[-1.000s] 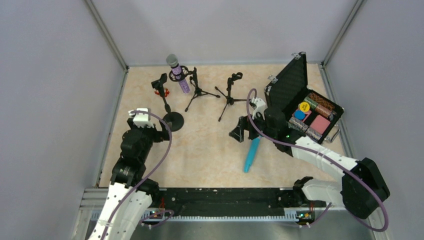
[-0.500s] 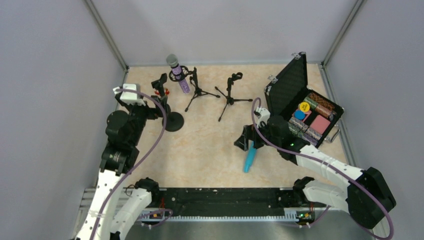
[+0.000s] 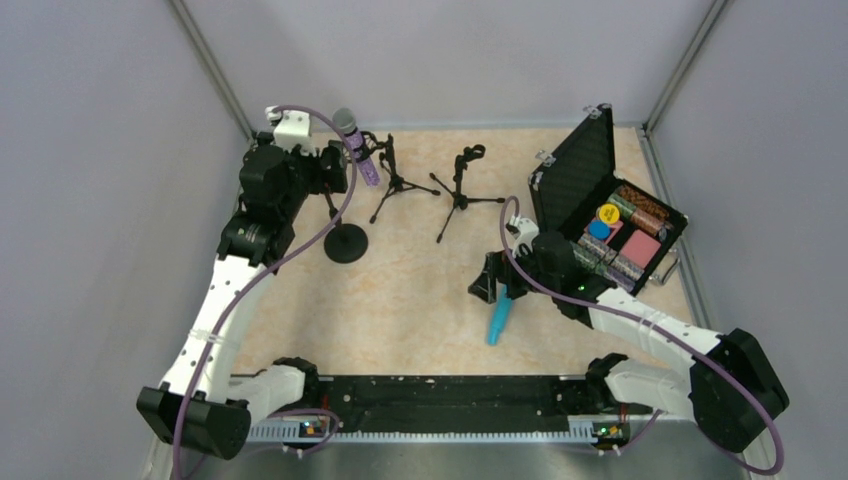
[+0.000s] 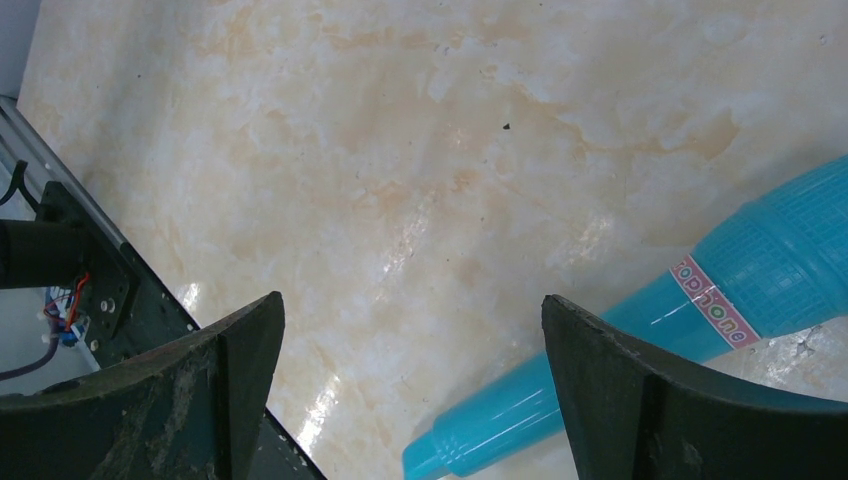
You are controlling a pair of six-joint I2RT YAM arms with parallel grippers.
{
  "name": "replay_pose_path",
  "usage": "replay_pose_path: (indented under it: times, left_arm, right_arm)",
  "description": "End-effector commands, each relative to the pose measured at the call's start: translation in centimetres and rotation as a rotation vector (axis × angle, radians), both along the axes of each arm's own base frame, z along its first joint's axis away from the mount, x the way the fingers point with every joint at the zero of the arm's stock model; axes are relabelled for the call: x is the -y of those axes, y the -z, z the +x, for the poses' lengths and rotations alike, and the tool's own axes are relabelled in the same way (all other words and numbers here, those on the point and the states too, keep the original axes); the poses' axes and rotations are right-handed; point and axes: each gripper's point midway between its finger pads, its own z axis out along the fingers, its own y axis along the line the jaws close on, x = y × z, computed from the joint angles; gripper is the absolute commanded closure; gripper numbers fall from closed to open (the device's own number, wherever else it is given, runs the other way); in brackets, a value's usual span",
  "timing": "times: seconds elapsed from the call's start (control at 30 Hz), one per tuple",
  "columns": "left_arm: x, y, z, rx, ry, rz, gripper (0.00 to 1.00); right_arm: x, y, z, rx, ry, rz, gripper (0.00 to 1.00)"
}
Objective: Attach the microphones to the stand
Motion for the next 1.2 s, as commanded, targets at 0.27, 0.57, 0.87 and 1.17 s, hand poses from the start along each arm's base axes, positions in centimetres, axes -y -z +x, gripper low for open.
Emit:
replay_pose_path:
  times: [0.27, 0.57, 0.87, 1.17]
  left_arm:
    - [-2.1, 1.7, 2.4, -0.046, -0.084, 0.151, 0.01]
    - [-2.1, 3.5, 3.9, -0.071, -0.084, 0.163, 0.01]
    - [-1.5, 5.2, 5.1, -0.109, -0.034, 0.187, 0.10]
    - [-0.9, 5.6, 4.1, -0.102, 0.010, 0.182, 0.71]
  right_arm:
    - [-0.3, -0.5, 1.2, 0.008, 0.021, 0.007, 0.03]
    - [-0.7, -0.3, 1.5, -0.013, 0.014, 0.001, 0.03]
    - [-0.7, -0.2, 1.5, -0.012, 0.012, -0.006, 0.03]
    - [-0.8, -0.2, 1.8, -0.010, 0.012, -0.011, 0.03]
